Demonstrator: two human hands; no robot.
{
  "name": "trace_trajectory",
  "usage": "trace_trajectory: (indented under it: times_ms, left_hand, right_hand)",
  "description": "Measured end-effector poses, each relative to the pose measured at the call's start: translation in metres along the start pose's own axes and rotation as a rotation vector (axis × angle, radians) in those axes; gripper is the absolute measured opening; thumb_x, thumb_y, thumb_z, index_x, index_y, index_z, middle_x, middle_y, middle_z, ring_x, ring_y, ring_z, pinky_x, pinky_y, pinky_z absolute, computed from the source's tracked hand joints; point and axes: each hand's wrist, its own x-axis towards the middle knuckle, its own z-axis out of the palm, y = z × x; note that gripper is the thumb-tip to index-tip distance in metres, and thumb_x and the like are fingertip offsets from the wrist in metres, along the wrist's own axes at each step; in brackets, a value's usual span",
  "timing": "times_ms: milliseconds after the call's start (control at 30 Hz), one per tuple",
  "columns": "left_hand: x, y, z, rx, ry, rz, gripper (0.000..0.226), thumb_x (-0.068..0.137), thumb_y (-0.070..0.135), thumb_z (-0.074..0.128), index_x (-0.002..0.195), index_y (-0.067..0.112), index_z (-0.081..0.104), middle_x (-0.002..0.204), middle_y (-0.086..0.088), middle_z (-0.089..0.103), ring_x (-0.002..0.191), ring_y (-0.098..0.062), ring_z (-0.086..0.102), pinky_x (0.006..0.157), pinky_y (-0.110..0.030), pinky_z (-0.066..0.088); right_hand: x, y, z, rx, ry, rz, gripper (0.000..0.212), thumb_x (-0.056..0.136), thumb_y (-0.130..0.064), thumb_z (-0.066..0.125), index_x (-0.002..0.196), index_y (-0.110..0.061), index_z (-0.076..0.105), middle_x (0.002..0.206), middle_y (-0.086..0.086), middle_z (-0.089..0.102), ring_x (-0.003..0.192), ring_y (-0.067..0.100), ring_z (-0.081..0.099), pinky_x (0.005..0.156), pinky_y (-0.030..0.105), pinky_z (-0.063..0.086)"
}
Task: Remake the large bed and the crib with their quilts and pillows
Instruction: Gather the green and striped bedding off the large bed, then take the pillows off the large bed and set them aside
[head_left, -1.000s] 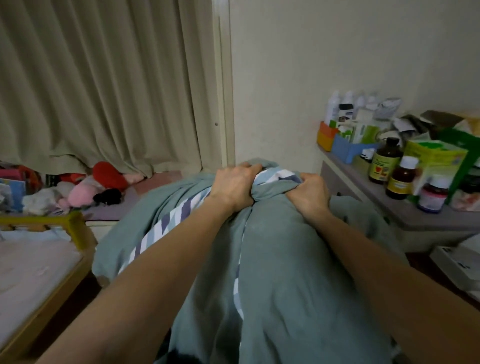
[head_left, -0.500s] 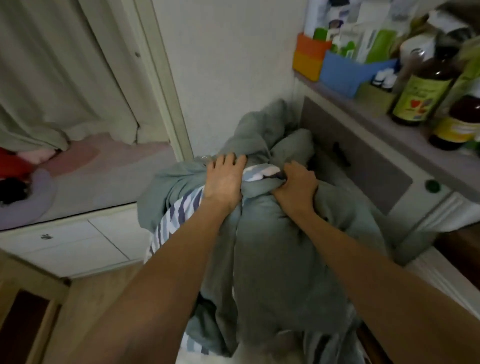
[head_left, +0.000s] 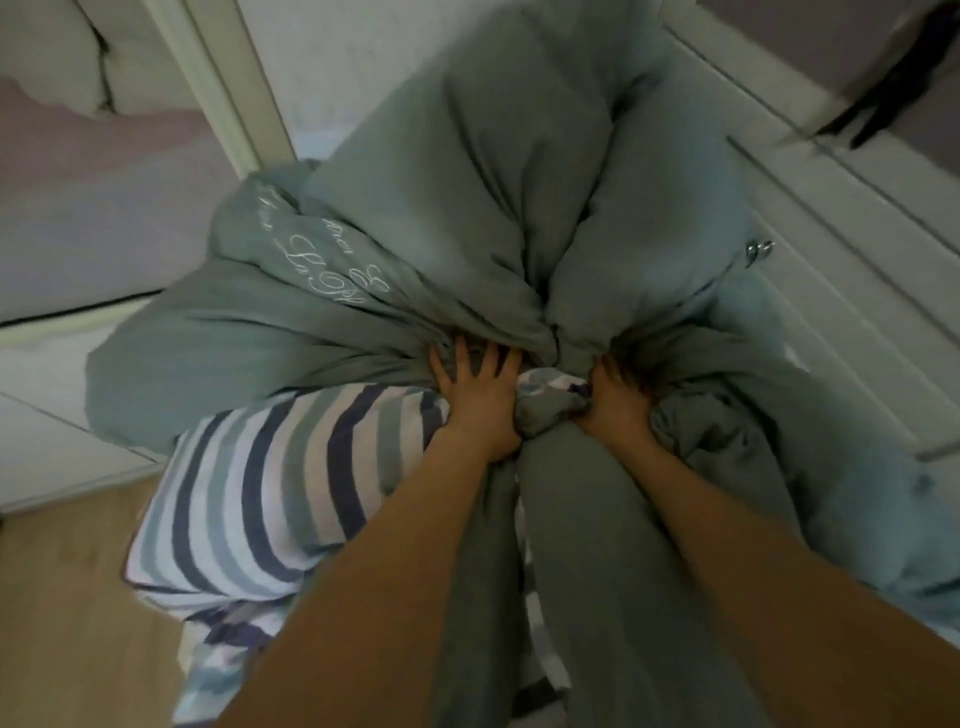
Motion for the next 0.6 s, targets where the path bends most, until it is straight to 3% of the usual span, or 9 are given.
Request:
trace_trajectory:
  times_ms: [67, 200, 300, 333, 400, 467, 500, 533, 600]
  left_hand:
    - [0.008, 0.001, 0.016, 0.003, -0.003, -0.009, 0.095, 0.088, 0.051, 0.055, 0.152, 0.025, -0.009, 0.161, -0.004, -0.009, 0.143, -0.042, -0.015, 0.105, -0.064, -0.019]
    - [0.004, 0.0, 0.009, 0.033, -0.042, 0.01, 0.094, 0.088, 0.054, 0.052, 0.152, 0.023, -0.009, 0.161, -0.005, -0.006, 0.145, -0.04, -0.011, 0.107, -0.065, -0.015]
    - [-0.025, -0.001, -0.027, 0.067, -0.082, 0.051, 0.098, 0.084, 0.049, 0.058, 0.152, 0.021, -0.007, 0.16, -0.005, -0.003, 0.146, -0.034, -0.007, 0.112, -0.063, -0.007]
    - [-0.033, -0.004, -0.035, 0.06, -0.109, 0.075, 0.1, 0.083, 0.045, 0.06, 0.152, 0.02, -0.006, 0.16, -0.005, -0.002, 0.147, -0.032, -0.005, 0.115, -0.061, -0.003]
    - [-0.058, -0.01, -0.064, 0.042, -0.186, 0.105, 0.095, 0.083, 0.041, 0.062, 0.153, 0.02, 0.002, 0.159, -0.007, 0.008, 0.146, -0.031, 0.009, 0.117, -0.054, 0.012]
    - [-0.086, -0.015, -0.099, -0.021, -0.248, 0.065, 0.075, 0.088, 0.039, 0.057, 0.15, 0.019, 0.021, 0.152, -0.011, 0.029, 0.138, -0.03, 0.031, 0.113, -0.045, 0.028]
    - [-0.107, -0.018, -0.126, -0.045, -0.278, 0.014, 0.063, 0.092, 0.037, 0.053, 0.147, 0.017, 0.031, 0.148, -0.011, 0.037, 0.133, -0.029, 0.038, 0.11, -0.041, 0.031]
    - [-0.122, -0.019, -0.145, -0.055, -0.303, -0.031, 0.054, 0.095, 0.036, 0.05, 0.144, 0.015, 0.038, 0.146, -0.011, 0.042, 0.131, -0.028, 0.041, 0.107, -0.038, 0.032]
    - [-0.157, -0.026, -0.187, -0.049, -0.296, -0.133, 0.049, 0.096, 0.037, 0.049, 0.14, 0.015, 0.044, 0.143, -0.009, 0.045, 0.129, -0.029, 0.044, 0.104, -0.037, 0.035]
  right_hand:
    - [0.01, 0.004, 0.011, -0.031, -0.1, 0.032, 0.072, 0.096, -0.05, 0.037, 0.152, -0.012, 0.011, 0.159, 0.011, 0.01, 0.144, 0.028, 0.015, 0.114, 0.031, 0.01]
    - [0.004, 0.002, 0.01, -0.028, -0.157, 0.059, 0.077, 0.093, -0.054, 0.038, 0.151, -0.012, 0.008, 0.159, 0.013, 0.008, 0.144, 0.032, 0.014, 0.117, 0.038, 0.011]
    - [-0.024, -0.013, -0.02, 0.023, -0.113, 0.032, 0.104, 0.064, -0.07, 0.016, 0.148, -0.01, 0.021, 0.154, 0.015, 0.021, 0.138, 0.034, 0.026, 0.114, 0.04, 0.02]
    - [-0.031, -0.014, -0.024, 0.054, -0.104, 0.022, 0.1, 0.065, -0.069, 0.02, 0.146, -0.01, 0.025, 0.151, 0.015, 0.026, 0.136, 0.035, 0.03, 0.112, 0.042, 0.025]
    - [-0.051, -0.024, -0.05, 0.15, -0.136, 0.035, 0.072, 0.083, -0.053, 0.045, 0.138, -0.008, 0.037, 0.141, 0.017, 0.04, 0.126, 0.037, 0.043, 0.104, 0.043, 0.037]
    - [-0.071, -0.041, -0.083, 0.18, -0.159, 0.048, 0.036, 0.092, -0.033, 0.053, 0.118, -0.007, 0.053, 0.119, 0.016, 0.056, 0.11, 0.034, 0.054, 0.086, 0.036, 0.047]
    - [-0.086, -0.056, -0.107, 0.156, -0.171, 0.03, 0.018, 0.094, -0.028, 0.053, 0.098, -0.011, 0.059, 0.1, 0.012, 0.06, 0.098, 0.031, 0.057, 0.072, 0.032, 0.046]
    - [-0.096, -0.068, -0.121, 0.139, -0.177, -0.002, 0.02, 0.095, -0.025, 0.051, 0.076, -0.018, 0.054, 0.082, 0.007, 0.056, 0.085, 0.028, 0.056, 0.061, 0.03, 0.041]
    - [-0.118, -0.103, -0.152, 0.104, -0.23, -0.101, 0.037, 0.096, -0.021, 0.048, 0.059, -0.022, 0.041, 0.065, 0.001, 0.047, 0.068, 0.022, 0.049, 0.05, 0.027, 0.032]
